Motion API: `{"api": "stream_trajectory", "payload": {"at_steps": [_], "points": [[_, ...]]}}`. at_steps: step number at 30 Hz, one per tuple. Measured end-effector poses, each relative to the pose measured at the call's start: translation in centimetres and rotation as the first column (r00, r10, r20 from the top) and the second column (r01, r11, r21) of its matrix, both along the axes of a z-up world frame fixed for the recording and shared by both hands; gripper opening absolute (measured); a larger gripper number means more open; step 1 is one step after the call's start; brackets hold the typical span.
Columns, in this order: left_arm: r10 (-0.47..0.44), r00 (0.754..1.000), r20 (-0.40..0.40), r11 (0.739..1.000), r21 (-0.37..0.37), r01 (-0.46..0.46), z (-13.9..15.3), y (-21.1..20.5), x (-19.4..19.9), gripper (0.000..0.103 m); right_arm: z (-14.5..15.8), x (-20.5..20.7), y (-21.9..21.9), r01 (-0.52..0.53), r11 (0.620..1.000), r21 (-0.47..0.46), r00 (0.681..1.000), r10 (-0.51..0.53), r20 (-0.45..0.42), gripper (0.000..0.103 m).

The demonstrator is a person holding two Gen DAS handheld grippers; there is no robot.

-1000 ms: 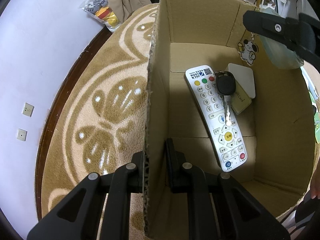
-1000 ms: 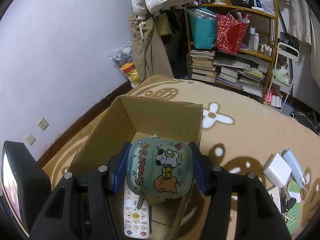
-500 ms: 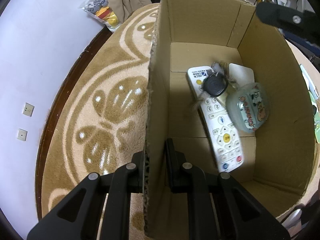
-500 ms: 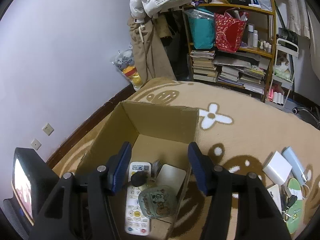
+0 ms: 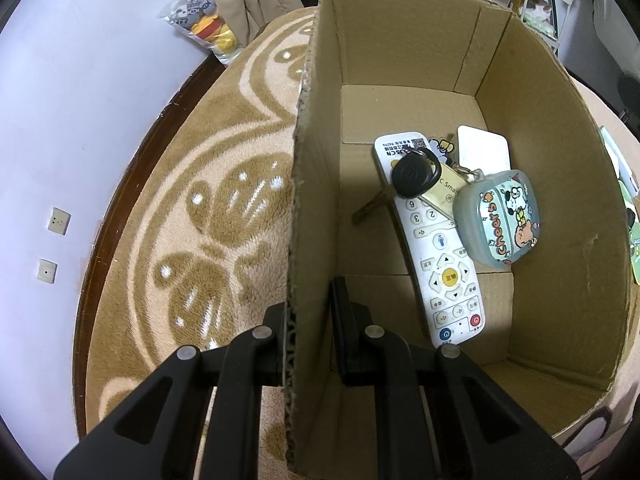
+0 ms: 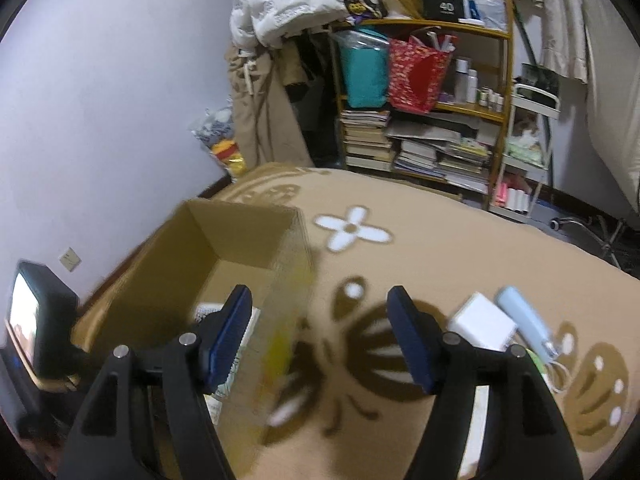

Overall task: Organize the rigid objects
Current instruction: 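Move the right gripper back to the rug items and approach the white device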

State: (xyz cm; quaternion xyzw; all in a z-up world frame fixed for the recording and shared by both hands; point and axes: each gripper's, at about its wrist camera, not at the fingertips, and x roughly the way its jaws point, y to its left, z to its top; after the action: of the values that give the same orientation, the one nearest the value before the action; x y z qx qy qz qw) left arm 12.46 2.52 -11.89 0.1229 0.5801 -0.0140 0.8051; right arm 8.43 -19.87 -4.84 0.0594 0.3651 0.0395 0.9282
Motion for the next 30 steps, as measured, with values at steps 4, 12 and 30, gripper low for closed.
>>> {"api": "stream_trajectory", "payload": {"at_steps": [4,12,30], "points": [[0.000,1.000,-0.001,1.000,-0.003,0.000,0.0,0.1,0.0,0.013,-1.6,-0.8,-2.7,0.050,0.999,-0.007,0.998,-0.050,-0.042,0.074],[0.001,1.000,-0.001,1.000,-0.007,-0.001,0.0,0.2,0.0,0.013,-5.0,-1.8,-6.5,0.139,0.990,0.000,0.984,-0.138,-0.109,0.074],[0.000,1.000,-0.001,1.000,-0.005,0.000,0.0,0.2,-0.1,0.013,-10.3,-4.3,-11.2,0.234,0.972,-0.039,0.949,-0.236,-0.209,0.074]]}}
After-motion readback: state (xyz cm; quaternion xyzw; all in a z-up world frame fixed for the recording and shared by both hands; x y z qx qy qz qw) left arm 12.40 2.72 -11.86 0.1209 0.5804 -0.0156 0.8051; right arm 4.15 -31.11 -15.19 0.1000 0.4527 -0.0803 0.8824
